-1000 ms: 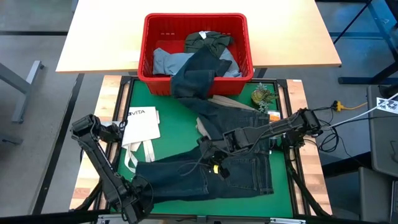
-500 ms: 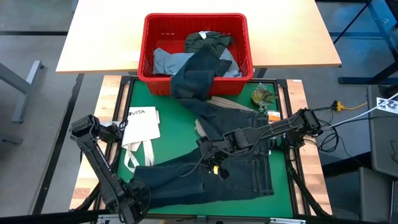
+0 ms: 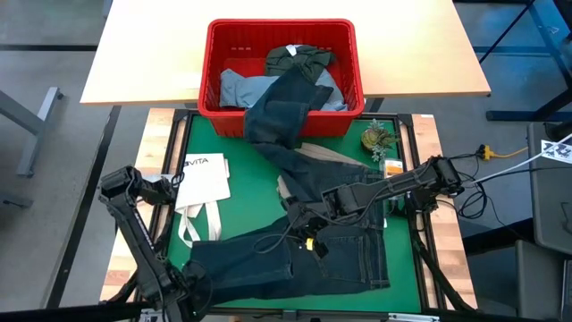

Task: Fold Laundry from Bin
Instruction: Fold the dark blue jeans

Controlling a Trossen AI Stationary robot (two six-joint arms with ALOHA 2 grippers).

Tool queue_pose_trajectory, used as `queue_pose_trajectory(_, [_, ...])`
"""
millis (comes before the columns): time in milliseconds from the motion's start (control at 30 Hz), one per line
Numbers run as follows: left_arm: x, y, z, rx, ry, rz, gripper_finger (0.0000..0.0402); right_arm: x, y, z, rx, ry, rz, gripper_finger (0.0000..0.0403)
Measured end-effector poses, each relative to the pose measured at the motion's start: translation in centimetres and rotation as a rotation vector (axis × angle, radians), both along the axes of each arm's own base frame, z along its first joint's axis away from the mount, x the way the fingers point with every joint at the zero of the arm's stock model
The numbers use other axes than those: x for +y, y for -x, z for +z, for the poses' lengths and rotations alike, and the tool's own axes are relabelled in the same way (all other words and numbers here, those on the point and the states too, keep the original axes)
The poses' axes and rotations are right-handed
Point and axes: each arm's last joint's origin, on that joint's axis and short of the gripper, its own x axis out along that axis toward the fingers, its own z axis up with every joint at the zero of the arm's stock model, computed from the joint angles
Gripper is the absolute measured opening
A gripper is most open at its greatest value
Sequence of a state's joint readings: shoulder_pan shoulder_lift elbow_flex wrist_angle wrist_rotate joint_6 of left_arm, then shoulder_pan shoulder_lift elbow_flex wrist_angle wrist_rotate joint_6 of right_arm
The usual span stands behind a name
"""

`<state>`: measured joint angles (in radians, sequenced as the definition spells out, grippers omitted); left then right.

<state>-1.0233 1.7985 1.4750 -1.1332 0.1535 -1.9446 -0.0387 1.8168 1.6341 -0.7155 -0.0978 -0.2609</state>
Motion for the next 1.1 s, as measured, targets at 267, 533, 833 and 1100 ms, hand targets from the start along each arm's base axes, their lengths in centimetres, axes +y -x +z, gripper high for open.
queue_pose_trajectory(267, [0.0,0.0,0.0,-0.006,-0.006,0.003,0.0157,0.0,0.0,0.0,-0.004,-0.002,-0.002,0.0005])
queue_pose_trajectory(533, [-0.3,-0.2,0.0,-0.277,-0.121,-0.075,0.0157,0.0,0.0,0.0,-0.005,-0.001,-0.002,0.0005])
queue_pose_trajectory(833, [-1.2,1.2,0.1,-0.293,-0.106,-0.093,0.0157,0.0,-0.1,0.0,-0.007,-0.001,-0.002,0.0005])
queue_pose_trajectory(1100, [-1.4,1.7,0.3,-0.537,-0.24,-0.036,0.0157,0.0,-0.3,-0.5,0.017,-0.03,-0.034,0.0005])
